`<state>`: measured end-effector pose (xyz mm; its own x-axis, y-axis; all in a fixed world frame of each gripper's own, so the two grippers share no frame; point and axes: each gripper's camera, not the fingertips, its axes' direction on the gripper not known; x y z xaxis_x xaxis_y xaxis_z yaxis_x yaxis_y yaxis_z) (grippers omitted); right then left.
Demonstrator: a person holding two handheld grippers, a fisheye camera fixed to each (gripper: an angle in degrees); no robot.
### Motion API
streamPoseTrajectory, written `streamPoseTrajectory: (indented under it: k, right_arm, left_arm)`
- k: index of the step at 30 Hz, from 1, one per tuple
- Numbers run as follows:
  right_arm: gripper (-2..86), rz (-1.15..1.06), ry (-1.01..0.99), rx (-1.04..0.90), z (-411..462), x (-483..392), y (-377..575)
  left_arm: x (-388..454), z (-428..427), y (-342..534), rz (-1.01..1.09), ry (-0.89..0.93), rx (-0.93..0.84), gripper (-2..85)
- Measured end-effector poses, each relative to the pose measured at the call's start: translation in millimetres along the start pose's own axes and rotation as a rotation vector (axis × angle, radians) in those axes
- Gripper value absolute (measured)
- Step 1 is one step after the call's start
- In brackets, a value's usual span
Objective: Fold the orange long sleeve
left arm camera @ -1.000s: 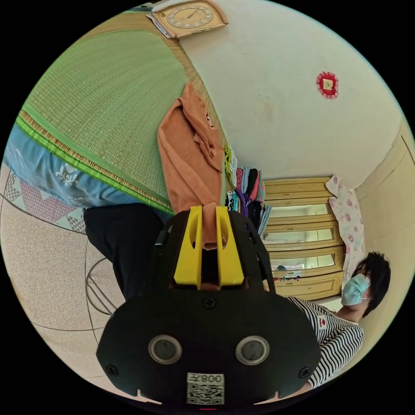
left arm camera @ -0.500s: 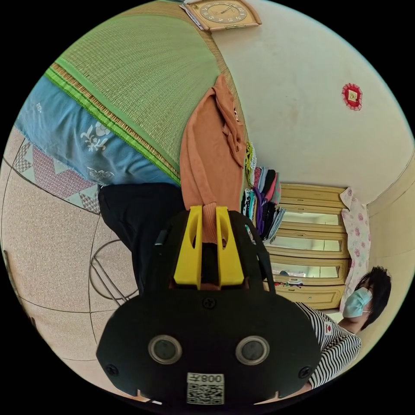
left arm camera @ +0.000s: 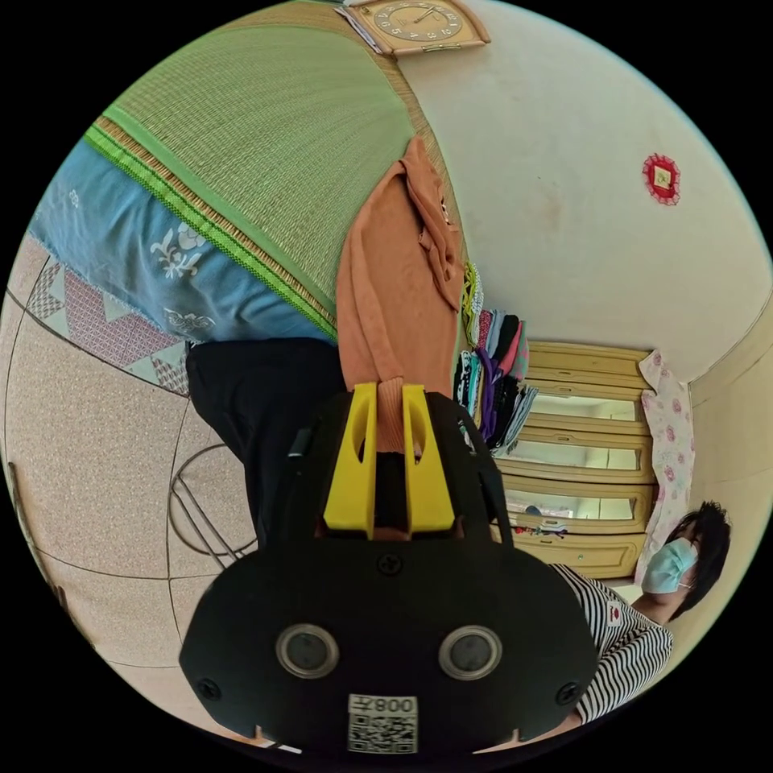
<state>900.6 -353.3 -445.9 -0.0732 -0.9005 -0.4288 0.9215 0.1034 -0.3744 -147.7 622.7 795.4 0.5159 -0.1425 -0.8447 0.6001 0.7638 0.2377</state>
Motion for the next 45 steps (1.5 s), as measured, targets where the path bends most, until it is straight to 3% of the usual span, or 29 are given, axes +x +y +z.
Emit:
streamPoseTrajectory:
  k: [28, 45]
  right_arm:
    - [6.2, -0.243, -0.074, 0.052, -38.4, -109.8, -49.4]
    - [6.0, -0.177, -0.133, 0.09, -54.3, -92.6, -65.6]
  left_arm:
    - [97.5, -33.0, -26.2, 0.205, 0.227, 0.077, 5.5]
    - [108.7, -45.4, -47.3, 0.089, 0.25, 0.117, 5.5]
